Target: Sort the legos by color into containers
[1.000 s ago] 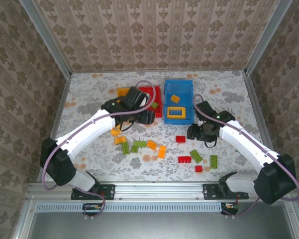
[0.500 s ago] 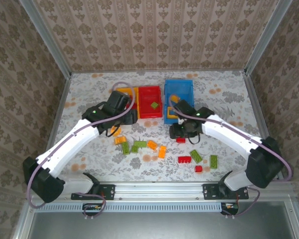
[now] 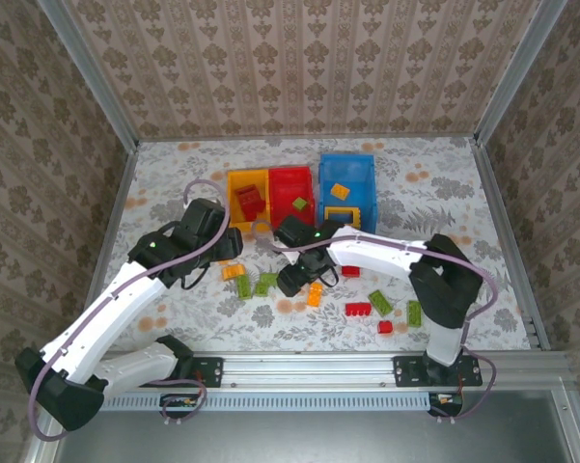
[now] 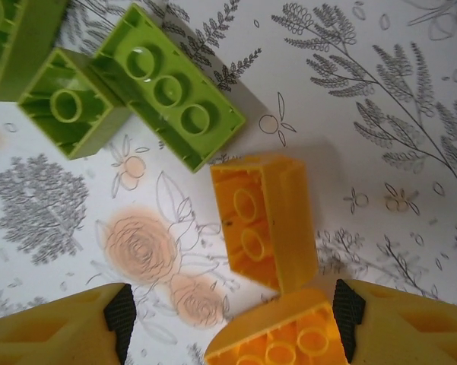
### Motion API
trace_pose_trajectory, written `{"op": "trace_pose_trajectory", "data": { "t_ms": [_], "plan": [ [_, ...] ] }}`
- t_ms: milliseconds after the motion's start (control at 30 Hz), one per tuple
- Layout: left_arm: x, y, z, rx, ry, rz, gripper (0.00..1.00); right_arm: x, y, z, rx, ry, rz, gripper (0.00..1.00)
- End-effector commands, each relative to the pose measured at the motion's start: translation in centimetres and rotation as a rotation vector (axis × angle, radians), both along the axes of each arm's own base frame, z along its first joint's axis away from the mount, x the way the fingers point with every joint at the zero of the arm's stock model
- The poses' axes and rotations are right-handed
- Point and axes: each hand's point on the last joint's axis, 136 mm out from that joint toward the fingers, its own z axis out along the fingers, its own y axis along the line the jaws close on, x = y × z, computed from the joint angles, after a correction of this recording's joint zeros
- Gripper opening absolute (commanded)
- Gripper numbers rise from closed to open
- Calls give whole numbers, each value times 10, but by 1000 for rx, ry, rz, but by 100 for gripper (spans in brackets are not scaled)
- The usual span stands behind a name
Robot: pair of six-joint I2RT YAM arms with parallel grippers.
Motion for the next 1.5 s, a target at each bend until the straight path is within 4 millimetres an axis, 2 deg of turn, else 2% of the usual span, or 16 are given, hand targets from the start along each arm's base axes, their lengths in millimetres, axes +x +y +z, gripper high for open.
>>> {"op": "trace_pose_trajectory", "data": {
  "t_ms": [0,167,433,500,567,700,800,933,1067,1167,1233,1333,1467],
  "plan": [
    [-4,9,-1,3,4,37,60,3,-3,-12,-85,-2,55,73],
    [-5,8,0,-6,2,33,60,14,-3,-27,-153,-14,61,69],
    [-4,4,1,-19,-1,28,60,17,-5,-42,-184,3,34,42],
    [-4,3,2,-19,-4,24,60,20,-8,-34,-185,-19,21,37],
    [-3,0,5,-22,-13,7,60,25,-14,-15,-162,-61,-12,35],
    [1,-19,10,-42,-26,-59,60,44,-36,38,-85,-143,-125,35],
    [6,-44,19,-63,-55,-132,60,69,-63,70,-18,-185,-258,35],
    [15,-84,34,-70,-92,-233,60,124,-102,88,71,-197,-478,36],
    [23,-117,44,-63,-115,-316,60,188,-125,84,126,-171,-650,36],
    [25,-132,44,-59,-116,-348,60,222,-138,68,106,-130,-742,36],
    [27,-139,44,-66,-114,-364,60,237,-146,58,87,-105,-790,36],
    [27,-149,38,-66,-94,-405,60,249,-152,48,90,-84,-821,37],
    [20,-160,16,-58,-34,-470,60,251,-149,39,90,-66,-808,48]
  ]
}}
